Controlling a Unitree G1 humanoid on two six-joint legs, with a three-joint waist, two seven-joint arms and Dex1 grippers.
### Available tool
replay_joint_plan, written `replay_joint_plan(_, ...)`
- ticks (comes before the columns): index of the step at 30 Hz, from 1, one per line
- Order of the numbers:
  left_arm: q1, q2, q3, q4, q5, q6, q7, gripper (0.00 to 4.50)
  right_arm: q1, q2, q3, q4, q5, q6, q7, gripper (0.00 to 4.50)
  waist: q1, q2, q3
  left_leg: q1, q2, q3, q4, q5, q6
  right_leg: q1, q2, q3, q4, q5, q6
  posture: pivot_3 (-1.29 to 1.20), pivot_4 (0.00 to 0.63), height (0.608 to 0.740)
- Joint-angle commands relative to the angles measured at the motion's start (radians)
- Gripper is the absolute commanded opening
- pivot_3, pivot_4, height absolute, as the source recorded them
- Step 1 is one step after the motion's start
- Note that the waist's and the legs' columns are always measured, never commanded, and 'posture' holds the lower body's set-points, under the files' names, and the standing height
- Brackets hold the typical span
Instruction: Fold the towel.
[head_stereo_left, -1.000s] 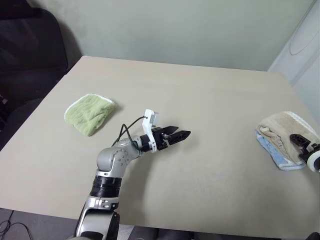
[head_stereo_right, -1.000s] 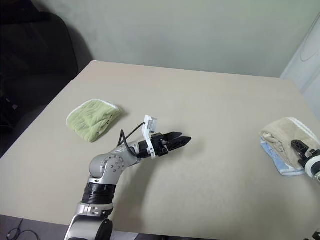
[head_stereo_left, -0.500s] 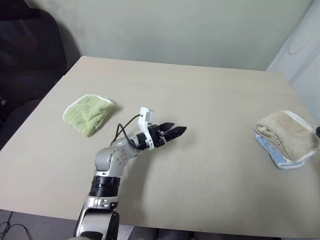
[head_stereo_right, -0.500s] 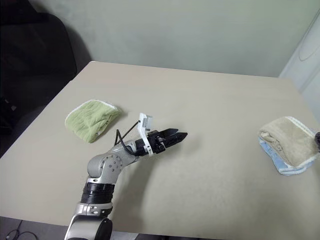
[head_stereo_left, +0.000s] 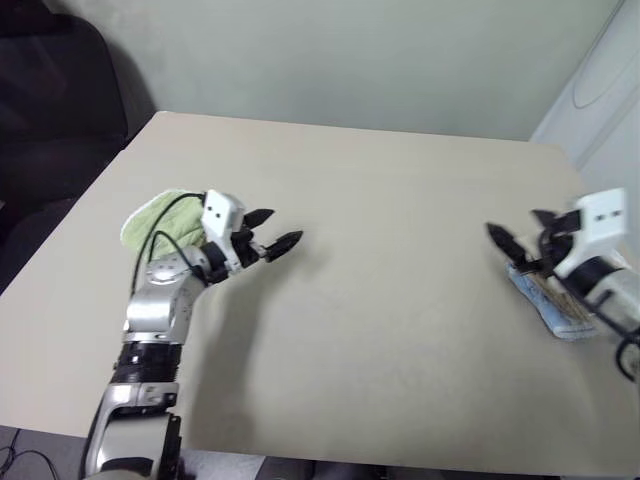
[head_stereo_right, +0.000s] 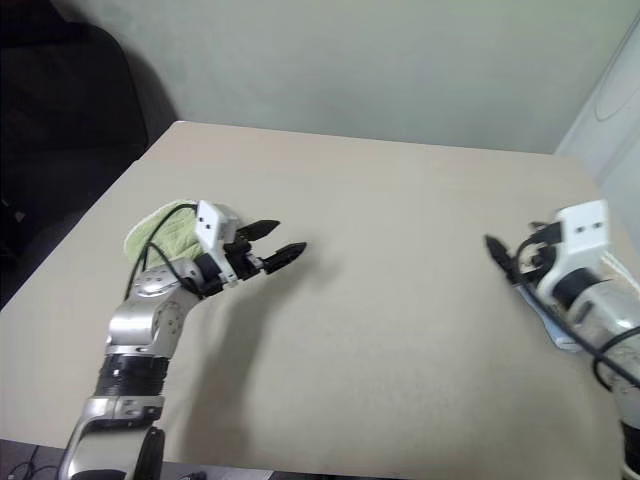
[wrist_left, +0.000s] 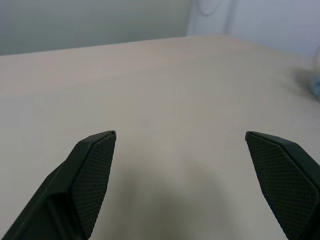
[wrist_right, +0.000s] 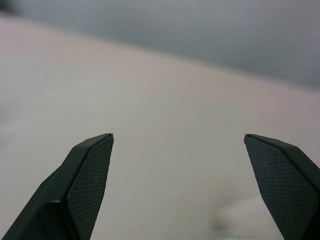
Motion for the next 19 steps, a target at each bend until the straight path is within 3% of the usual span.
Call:
replay_joint_plan(1, 0.042, -0.003, 0.011, -0.047, -0.018, -0.023, -0.025, 4.5, -0.003, 0.048, 0.064, 0.065, -0.07, -0.067, 0.046, 4.43, 0.003, 0.0, 0.0, 0.0, 0.0, 0.0, 0.0, 0.0, 0.0, 0.0, -0.001, 0.0, 0.0, 0.0, -0.001, 0.0, 0.15, 0.74)
replay_joint_plan(8, 0.14, -0.028, 0.004, -0.098, -0.006, -0.015, 0.013, 4.5, 0.015, 0.125, 0.124, 0.171, -0.156, -0.155, 0.117, 4.43, -0.001, 0.0, 0.0, -0.002, 0.0, 0.0, 0.0, -0.003, -0.014, -0.004, -0.001, -0.001, 0.001, 0.005, -0.008, 0.0, 0.15, 0.74)
replay_joint_plan(19, 0.214, 0.004, 0.023, -0.188, -0.03, 0.06, 0.039, 4.5, 0.046, 0.162, 0.115, 0.148, -0.189, -0.187, 0.155, 4.43, -0.004, 0.0, 0.0, -0.002, 0.001, 0.0, -0.001, -0.004, -0.017, -0.005, 0.0, -0.001, 0.001, 0.005, -0.01, 0.0, 0.15, 0.74)
